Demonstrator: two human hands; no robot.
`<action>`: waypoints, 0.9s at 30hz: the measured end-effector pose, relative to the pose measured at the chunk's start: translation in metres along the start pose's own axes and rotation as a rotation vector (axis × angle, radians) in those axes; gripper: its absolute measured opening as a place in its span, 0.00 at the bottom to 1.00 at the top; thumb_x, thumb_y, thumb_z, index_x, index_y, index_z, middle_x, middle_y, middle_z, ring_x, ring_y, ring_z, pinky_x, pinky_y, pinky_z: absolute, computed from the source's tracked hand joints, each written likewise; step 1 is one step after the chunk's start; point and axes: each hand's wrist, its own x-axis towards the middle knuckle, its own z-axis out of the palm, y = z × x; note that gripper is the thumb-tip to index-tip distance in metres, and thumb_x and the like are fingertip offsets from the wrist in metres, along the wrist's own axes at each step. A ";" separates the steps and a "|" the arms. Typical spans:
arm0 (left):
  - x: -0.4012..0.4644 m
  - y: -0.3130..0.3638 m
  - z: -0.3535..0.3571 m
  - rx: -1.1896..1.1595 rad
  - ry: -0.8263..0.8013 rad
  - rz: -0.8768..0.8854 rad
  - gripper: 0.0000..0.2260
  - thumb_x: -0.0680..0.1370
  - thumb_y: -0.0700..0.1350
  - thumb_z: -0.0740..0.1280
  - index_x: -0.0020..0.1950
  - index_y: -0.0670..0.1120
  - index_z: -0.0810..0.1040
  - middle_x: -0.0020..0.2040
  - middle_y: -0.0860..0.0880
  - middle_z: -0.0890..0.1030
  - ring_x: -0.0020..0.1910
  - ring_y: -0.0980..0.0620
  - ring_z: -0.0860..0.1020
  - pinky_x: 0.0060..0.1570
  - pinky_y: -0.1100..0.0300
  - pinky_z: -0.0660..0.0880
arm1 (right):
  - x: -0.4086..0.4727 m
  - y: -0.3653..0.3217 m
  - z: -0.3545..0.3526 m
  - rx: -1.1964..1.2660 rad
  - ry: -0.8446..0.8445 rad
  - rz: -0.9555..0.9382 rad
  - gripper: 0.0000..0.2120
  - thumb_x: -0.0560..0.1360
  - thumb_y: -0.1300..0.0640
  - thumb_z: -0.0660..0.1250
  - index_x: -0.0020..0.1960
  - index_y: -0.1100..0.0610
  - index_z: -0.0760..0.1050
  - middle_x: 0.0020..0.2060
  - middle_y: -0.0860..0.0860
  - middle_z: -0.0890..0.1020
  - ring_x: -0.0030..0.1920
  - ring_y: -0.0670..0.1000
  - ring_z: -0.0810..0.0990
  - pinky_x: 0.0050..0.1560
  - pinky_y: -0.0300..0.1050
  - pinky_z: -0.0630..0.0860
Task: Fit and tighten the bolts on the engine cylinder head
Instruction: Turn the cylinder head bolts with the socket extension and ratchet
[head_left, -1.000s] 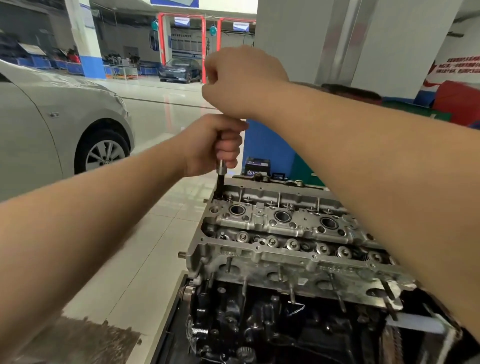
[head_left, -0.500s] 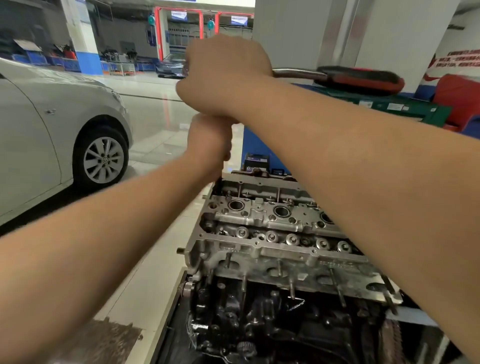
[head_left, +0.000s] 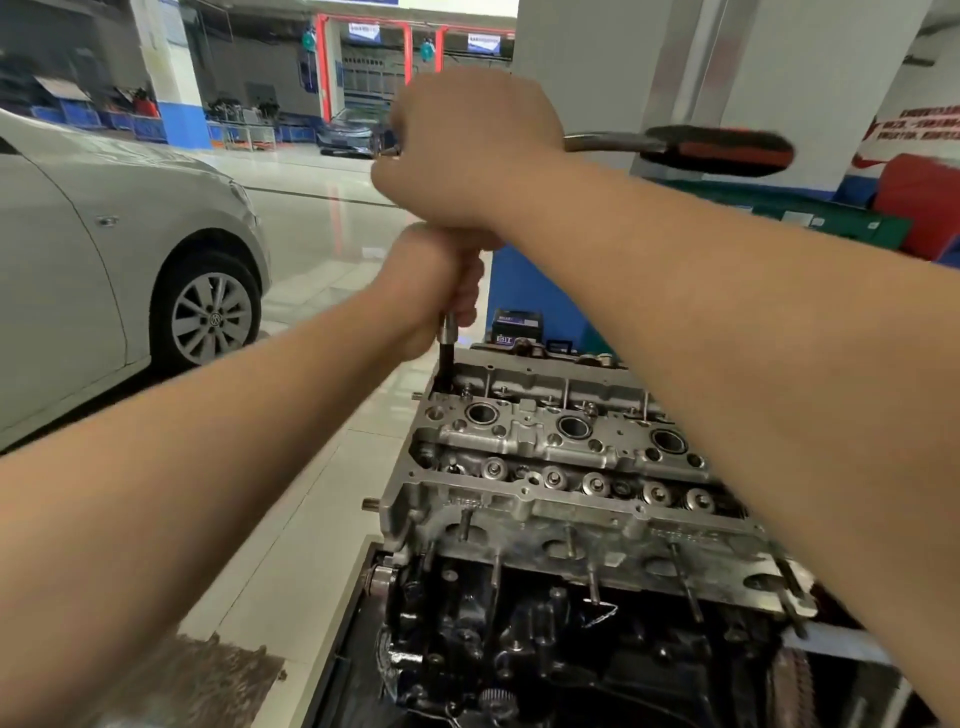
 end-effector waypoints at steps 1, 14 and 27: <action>0.000 0.005 -0.011 -0.066 -0.200 -0.044 0.16 0.74 0.41 0.64 0.29 0.50 0.63 0.29 0.49 0.56 0.29 0.49 0.54 0.35 0.53 0.55 | -0.002 0.009 -0.002 0.087 -0.042 -0.036 0.09 0.73 0.46 0.60 0.38 0.48 0.69 0.32 0.45 0.70 0.40 0.54 0.72 0.41 0.47 0.70; 0.006 -0.003 -0.013 -0.144 -0.159 0.001 0.14 0.71 0.41 0.61 0.29 0.51 0.61 0.27 0.51 0.55 0.27 0.50 0.53 0.30 0.58 0.58 | -0.001 -0.002 -0.007 -0.133 -0.055 -0.176 0.13 0.77 0.48 0.58 0.35 0.52 0.65 0.32 0.47 0.70 0.35 0.54 0.71 0.34 0.48 0.64; 0.004 -0.002 -0.006 -0.121 -0.142 -0.003 0.14 0.71 0.43 0.65 0.26 0.52 0.67 0.26 0.52 0.58 0.25 0.50 0.55 0.31 0.57 0.59 | -0.006 0.011 -0.007 0.011 -0.035 -0.097 0.19 0.78 0.46 0.59 0.32 0.53 0.63 0.29 0.48 0.66 0.36 0.54 0.70 0.35 0.46 0.63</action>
